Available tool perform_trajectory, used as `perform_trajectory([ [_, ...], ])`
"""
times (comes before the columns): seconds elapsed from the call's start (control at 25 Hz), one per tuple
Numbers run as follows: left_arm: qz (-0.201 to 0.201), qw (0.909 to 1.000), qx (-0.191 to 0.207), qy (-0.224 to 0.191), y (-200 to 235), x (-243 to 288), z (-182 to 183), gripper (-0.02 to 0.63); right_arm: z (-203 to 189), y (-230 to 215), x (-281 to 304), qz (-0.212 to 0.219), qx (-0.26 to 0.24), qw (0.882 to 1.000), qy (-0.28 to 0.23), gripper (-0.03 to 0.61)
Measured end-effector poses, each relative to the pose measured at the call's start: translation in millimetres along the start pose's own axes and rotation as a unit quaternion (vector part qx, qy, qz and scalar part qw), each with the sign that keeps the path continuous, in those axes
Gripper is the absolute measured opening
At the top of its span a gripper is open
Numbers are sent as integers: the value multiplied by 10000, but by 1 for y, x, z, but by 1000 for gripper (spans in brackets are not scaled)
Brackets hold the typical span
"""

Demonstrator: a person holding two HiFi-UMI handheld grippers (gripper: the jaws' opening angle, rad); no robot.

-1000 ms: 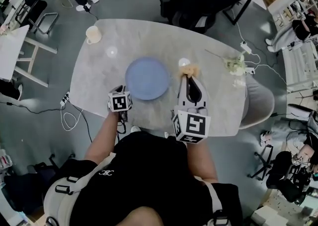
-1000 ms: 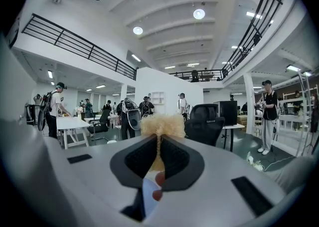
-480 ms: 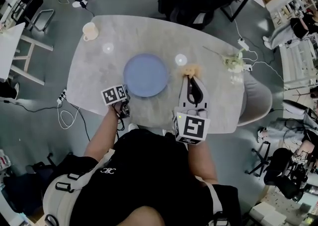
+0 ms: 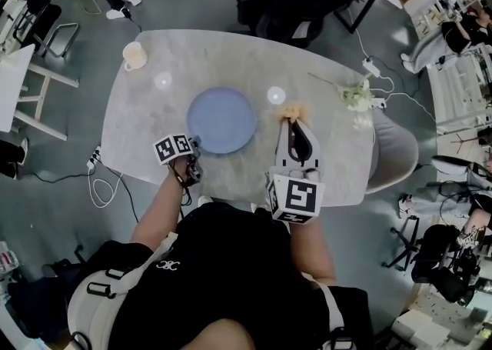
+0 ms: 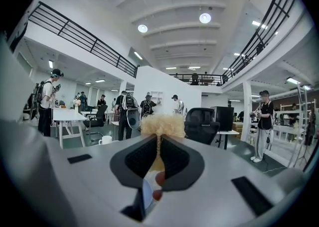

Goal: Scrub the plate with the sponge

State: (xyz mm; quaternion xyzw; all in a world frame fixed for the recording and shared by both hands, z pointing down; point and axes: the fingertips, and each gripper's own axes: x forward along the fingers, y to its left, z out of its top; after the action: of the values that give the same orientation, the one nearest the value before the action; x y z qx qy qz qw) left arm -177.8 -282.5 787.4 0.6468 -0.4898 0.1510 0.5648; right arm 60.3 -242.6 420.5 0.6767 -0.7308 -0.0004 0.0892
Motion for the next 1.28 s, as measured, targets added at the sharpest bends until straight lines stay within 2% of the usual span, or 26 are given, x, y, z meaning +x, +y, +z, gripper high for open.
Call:
perform_trajectory([
  [0.08,29,9999,-78,98,1,7,-4,97,-1,-2,-1,-41,-23,10000,9,21],
  [0.24,29,9985,-510,210,2,18,-9,94,-2,-3,-5,-68,-99,9999,15,21],
  [0.36,136,9988,-442,161,1,20,-8,63,-1,-5,-8,-48,-52,10000,9,21],
  [0.48,173,9988,-440,135,-1,23,-10,62,-2,-10,-10,-67,46,10000,16,21],
  [0.64,-88,9926,-1198,177,2,19,-19,23,-3,-12,-14,-28,53,10000,-16,21],
  [0.88,-164,9954,-915,223,-11,-2,-30,23,-5,-11,-20,74,77,9999,-51,21],
  [1.28,-438,9986,-293,10,-64,-56,-22,26,-14,20,-14,832,116,9965,-45,21],
])
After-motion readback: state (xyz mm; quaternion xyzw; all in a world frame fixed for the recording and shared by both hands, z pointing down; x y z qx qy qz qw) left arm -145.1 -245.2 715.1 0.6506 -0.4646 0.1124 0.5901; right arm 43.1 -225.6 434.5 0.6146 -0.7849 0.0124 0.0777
